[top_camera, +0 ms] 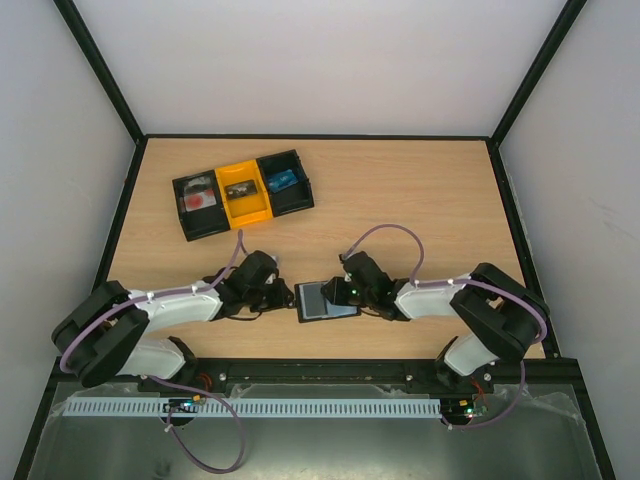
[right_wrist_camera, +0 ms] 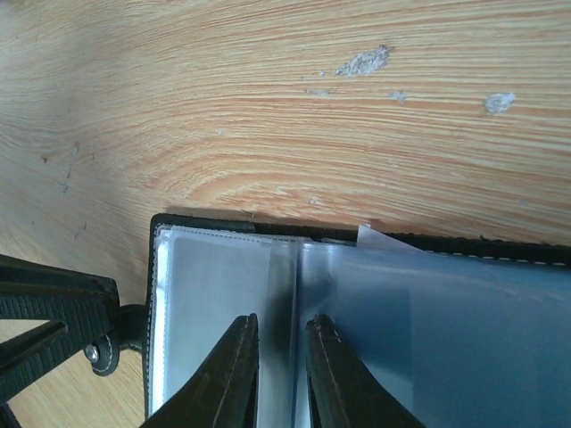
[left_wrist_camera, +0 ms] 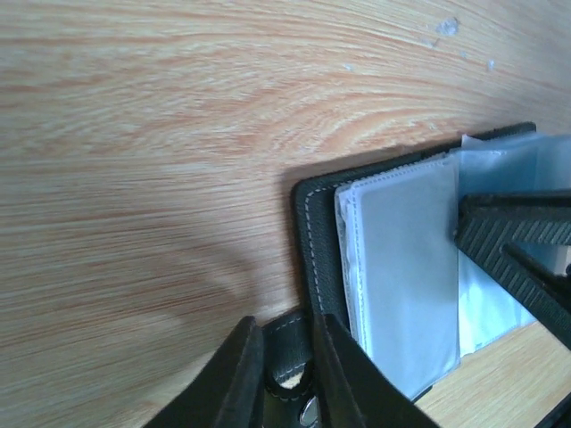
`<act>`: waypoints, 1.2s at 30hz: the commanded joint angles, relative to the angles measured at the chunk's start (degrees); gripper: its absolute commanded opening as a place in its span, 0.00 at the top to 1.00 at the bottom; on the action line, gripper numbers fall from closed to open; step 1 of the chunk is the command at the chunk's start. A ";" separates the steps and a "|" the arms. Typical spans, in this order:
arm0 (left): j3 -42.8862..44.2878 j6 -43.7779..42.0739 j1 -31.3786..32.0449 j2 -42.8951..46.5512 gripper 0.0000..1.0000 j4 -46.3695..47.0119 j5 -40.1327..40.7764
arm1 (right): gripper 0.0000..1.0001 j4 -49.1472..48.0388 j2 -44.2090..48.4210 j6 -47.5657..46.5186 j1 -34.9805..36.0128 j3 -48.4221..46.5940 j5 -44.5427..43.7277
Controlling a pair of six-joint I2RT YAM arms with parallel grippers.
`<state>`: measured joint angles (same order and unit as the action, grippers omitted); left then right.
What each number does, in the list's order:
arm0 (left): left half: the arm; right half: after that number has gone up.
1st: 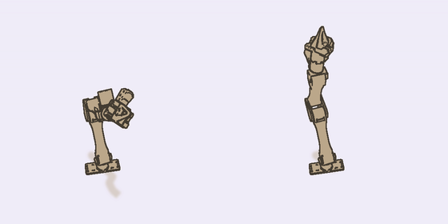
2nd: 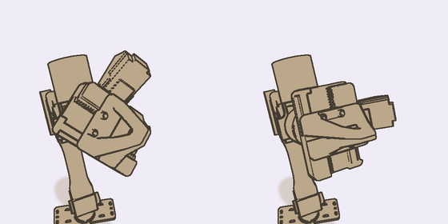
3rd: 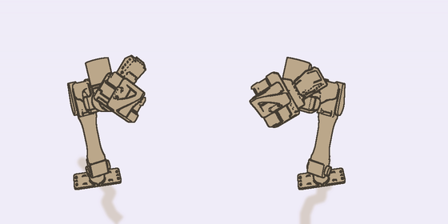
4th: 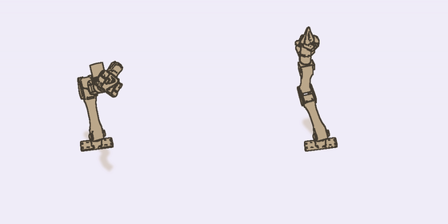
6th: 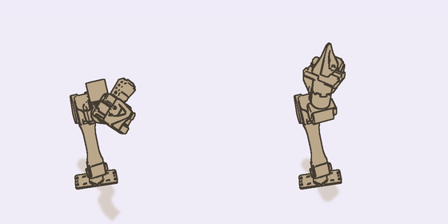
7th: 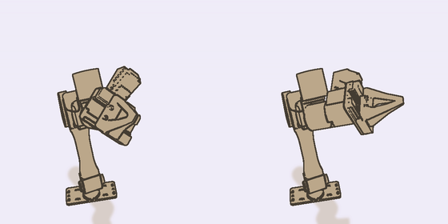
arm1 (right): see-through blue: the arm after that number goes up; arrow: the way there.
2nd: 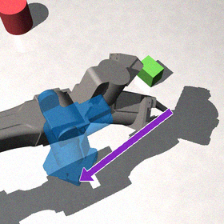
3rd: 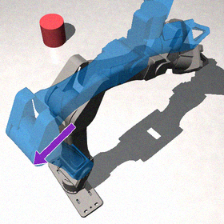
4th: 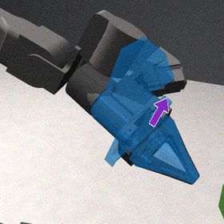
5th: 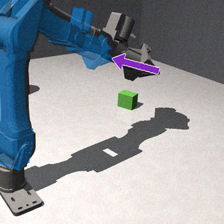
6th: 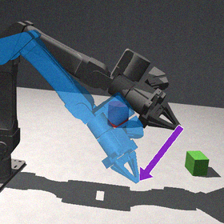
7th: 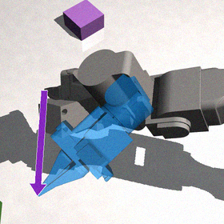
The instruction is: Take the credit cards out of the card holder
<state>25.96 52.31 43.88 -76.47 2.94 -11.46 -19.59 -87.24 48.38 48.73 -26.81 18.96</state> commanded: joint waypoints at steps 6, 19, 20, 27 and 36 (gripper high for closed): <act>-1.86 -0.93 -1.47 1.41 0.95 2.03 -1.48 | 0.82 7.56 -0.97 -2.03 2.33 -1.03 -4.78; -2.49 -2.22 -3.85 3.93 0.97 2.04 -2.41 | 0.83 10.55 -1.98 -3.47 5.38 -3.66 -5.55; -2.42 -2.17 -3.93 3.89 0.97 2.20 -2.69 | 0.83 10.93 -2.23 -3.42 5.59 -4.18 -5.49; -2.84 -1.76 -3.98 3.38 0.97 2.26 -2.95 | 0.83 15.01 -1.97 -0.63 6.05 -6.38 -9.09; -3.40 -1.87 -4.23 3.24 0.97 2.18 -2.64 | 0.88 16.77 -3.41 -0.90 6.20 -6.12 -12.11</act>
<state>23.18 51.16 40.16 -73.45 5.08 -13.93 -8.40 -88.58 47.18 54.72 -33.39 10.24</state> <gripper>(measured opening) 0.036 0.147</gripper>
